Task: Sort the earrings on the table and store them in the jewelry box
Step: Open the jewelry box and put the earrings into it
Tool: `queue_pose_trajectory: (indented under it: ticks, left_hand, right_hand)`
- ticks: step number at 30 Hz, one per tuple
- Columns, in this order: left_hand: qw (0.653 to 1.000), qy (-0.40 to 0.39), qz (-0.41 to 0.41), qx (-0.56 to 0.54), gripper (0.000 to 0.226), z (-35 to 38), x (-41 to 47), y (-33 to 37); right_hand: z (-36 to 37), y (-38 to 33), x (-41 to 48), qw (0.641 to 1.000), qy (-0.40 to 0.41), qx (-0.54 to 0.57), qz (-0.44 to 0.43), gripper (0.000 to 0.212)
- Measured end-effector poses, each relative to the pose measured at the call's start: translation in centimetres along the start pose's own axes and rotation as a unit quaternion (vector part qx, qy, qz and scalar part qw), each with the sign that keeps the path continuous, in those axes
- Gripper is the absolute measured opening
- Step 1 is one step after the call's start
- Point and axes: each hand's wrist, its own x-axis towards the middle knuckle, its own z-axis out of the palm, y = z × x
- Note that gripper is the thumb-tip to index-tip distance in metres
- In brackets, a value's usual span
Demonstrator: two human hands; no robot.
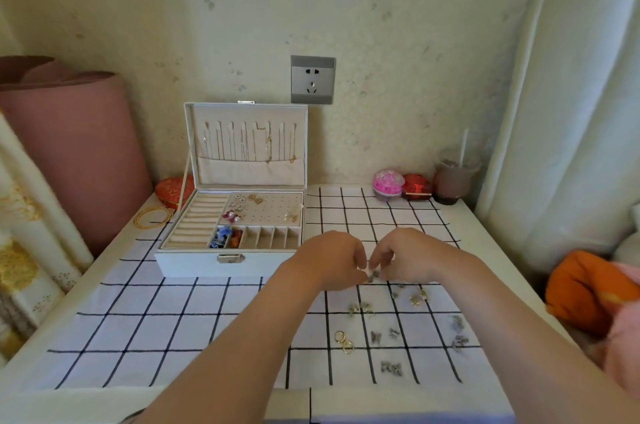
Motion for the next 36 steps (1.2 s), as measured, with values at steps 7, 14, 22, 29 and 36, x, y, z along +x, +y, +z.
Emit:
queue_pose_trajectory:
  ticks: [7,14,22,29,36]
  left_hand:
    - [0.999,0.022,-0.028,0.031,0.024,1.5,0.7,0.8]
    - [0.998,0.039,-0.045,-0.03,0.015,2.9,0.9,1.0]
    - [0.997,0.043,-0.021,-0.057,0.003,3.3,1.0,1.2]
    - [0.986,0.056,-0.051,-0.149,0.008,2.3,1.0,1.2]
    - [0.904,0.169,-0.104,-0.379,0.009,-2.2,-0.5,-0.1]
  right_hand:
    - [0.4,-0.1,0.3,1.0,0.017,-0.001,-0.014,0.014]
    - [0.0,-0.1,0.7,0.998,0.053,0.016,-0.018,0.004]
    - [-0.5,0.5,0.7,0.992,0.113,0.061,-0.005,0.011]
    - [-0.7,0.4,1.0,0.985,0.146,0.095,-0.003,0.029]
    - [-1.7,-2.7,1.2,0.955,0.242,0.166,-0.029,0.017]
